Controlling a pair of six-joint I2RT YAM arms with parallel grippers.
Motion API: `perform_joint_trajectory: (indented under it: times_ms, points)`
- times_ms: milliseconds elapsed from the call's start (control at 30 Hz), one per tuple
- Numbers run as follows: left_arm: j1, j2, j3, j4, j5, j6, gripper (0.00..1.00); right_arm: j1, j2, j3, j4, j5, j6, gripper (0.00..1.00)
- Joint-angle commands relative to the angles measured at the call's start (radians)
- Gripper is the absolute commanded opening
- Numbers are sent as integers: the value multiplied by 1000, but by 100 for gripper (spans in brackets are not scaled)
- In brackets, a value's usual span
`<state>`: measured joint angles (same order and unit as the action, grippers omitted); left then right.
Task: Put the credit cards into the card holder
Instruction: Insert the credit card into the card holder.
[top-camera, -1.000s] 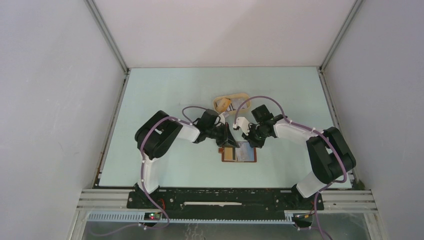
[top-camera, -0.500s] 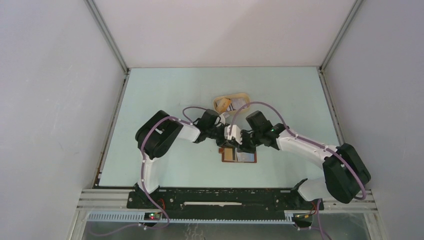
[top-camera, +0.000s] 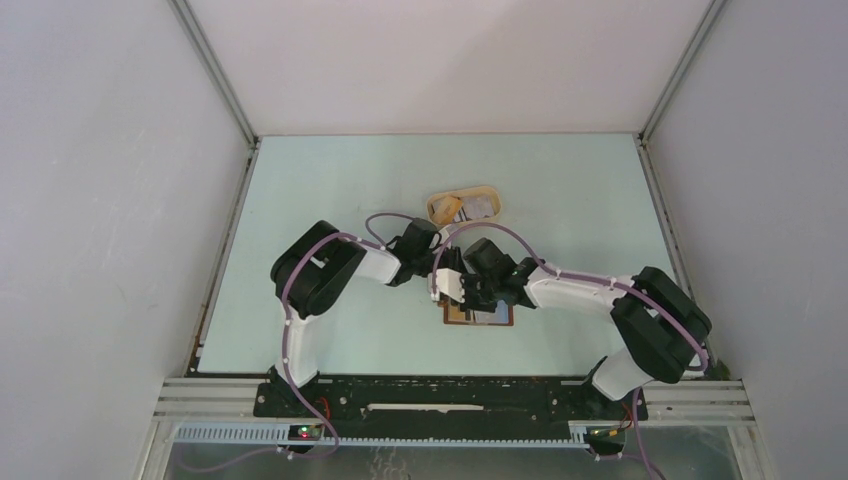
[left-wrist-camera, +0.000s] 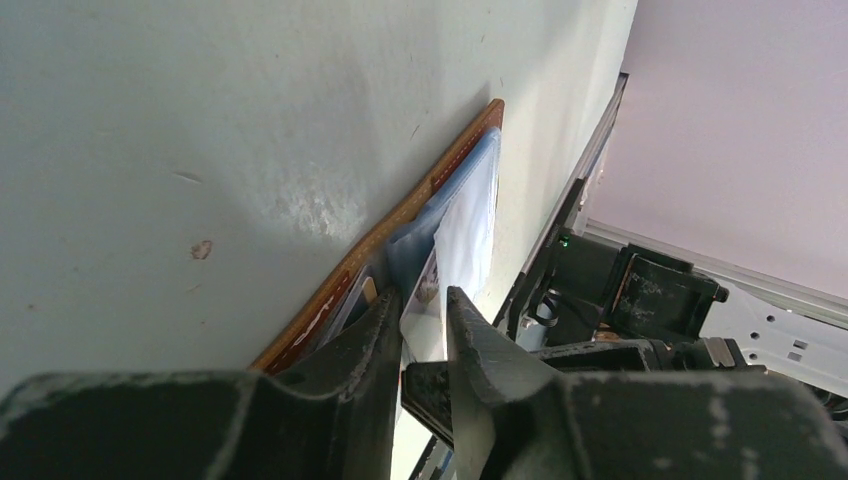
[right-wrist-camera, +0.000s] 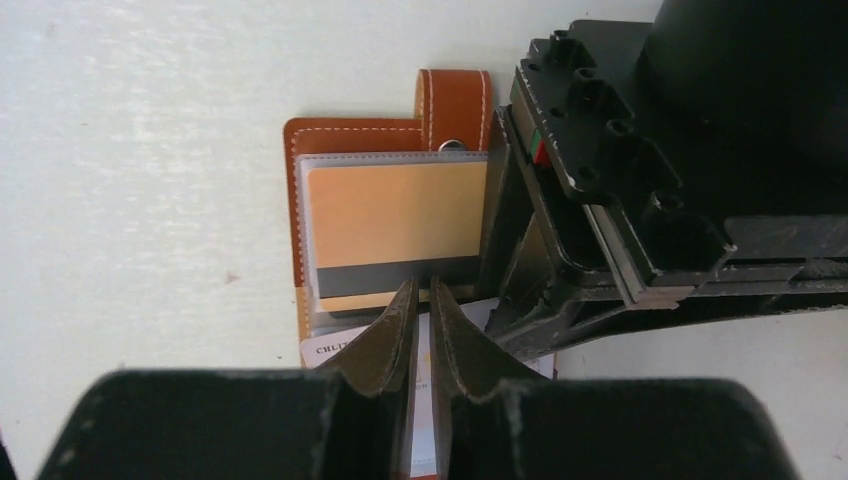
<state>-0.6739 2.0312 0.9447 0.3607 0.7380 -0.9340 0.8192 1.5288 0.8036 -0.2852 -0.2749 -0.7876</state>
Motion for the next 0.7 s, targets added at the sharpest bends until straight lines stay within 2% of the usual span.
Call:
perform_joint_trajectory:
  times_ms: [0,400,667]
  points:
    - [-3,32,16,-34,-18,26,29,17,21,34,49,85,-25,16]
    - [-5,44,27,-37,-14,23,40,-2,-7,23,26,158,-10,15]
    - [-5,47,33,-42,-20,20,42,-46,-56,-15,4,154,-11,14]
